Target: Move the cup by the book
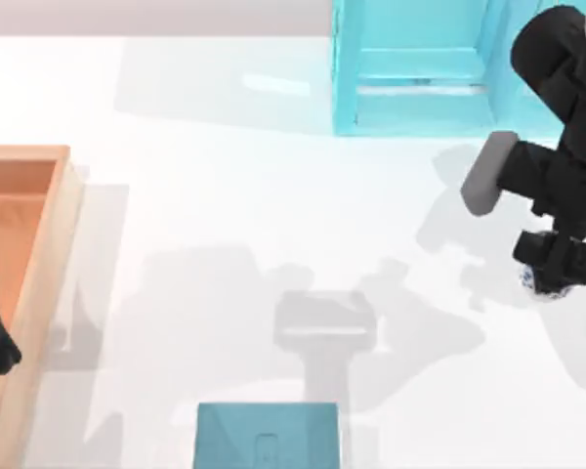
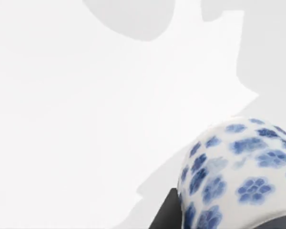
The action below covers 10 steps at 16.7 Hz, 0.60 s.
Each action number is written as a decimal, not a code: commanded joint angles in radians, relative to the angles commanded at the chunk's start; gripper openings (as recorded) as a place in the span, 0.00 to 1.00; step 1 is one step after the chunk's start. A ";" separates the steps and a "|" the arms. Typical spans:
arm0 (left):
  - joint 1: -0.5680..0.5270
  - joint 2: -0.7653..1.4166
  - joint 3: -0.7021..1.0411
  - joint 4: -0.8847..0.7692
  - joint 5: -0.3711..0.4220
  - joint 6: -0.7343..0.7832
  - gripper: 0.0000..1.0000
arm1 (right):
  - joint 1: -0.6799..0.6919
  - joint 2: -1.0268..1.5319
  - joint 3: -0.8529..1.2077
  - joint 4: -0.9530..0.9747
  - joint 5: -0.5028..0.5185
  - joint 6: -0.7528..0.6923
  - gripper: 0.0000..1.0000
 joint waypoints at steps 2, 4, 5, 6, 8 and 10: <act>0.000 0.000 0.000 0.000 0.000 0.000 1.00 | 0.114 -0.008 0.003 -0.026 -0.004 0.273 0.00; 0.000 0.000 0.000 0.000 0.000 0.000 1.00 | 0.218 -0.022 0.003 -0.049 -0.009 0.544 0.00; 0.000 0.000 0.000 0.000 0.000 0.000 1.00 | 0.265 -0.031 0.001 -0.059 -0.012 0.675 0.00; 0.000 0.000 0.000 0.000 0.000 0.000 1.00 | 0.309 -0.041 -0.001 -0.067 -0.014 0.801 0.00; 0.000 0.000 0.000 0.000 0.000 0.000 1.00 | 0.386 -0.066 -0.005 -0.078 -0.017 1.034 0.00; 0.000 0.000 0.000 0.000 0.000 0.000 1.00 | 0.450 -0.093 -0.011 -0.085 -0.019 1.237 0.00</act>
